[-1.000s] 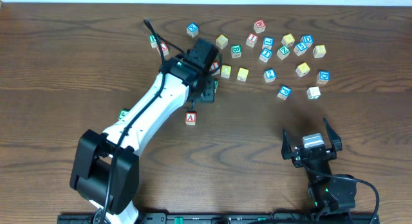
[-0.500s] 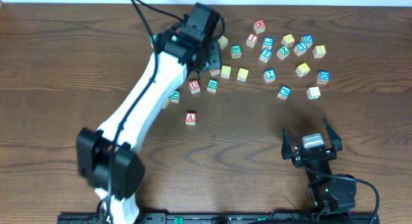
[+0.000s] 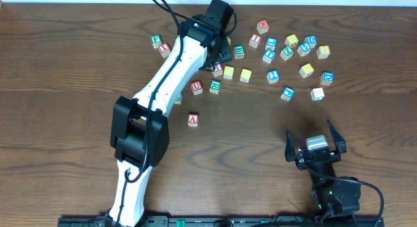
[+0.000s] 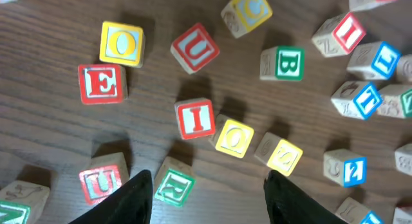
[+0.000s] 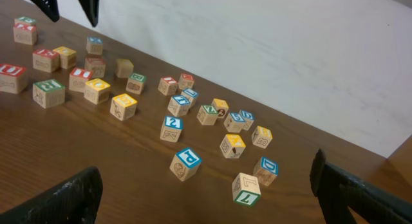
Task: Spell out AI2
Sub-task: 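Move the left gripper back over the red-bordered I block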
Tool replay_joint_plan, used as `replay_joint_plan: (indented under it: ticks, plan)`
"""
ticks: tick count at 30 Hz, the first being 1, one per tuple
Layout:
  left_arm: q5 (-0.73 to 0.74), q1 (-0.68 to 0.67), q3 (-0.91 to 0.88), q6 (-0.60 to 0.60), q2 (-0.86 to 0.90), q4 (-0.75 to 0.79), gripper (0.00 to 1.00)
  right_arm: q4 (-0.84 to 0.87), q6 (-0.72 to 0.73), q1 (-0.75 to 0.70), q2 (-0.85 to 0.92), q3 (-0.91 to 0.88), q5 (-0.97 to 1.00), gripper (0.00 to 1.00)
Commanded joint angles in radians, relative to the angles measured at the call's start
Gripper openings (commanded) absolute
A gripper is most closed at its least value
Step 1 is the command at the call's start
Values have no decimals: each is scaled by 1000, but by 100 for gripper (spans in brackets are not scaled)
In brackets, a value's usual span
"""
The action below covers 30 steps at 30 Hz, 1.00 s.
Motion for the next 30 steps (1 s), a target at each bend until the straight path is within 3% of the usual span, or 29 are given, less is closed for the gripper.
replay_joint_plan:
  ticks: [1,15,30]
  plan:
    - [-34,2,29,-32,24,13,55,-3,9,-1,-6,-1,-2,99]
    - [-34,-4,29,-39,158,87,55,-3,9,-1,-6,-1,-2,99]
    - [-35,-4,12,-18,183,87,55,-3,9,-1,-6,-1,-2,99]
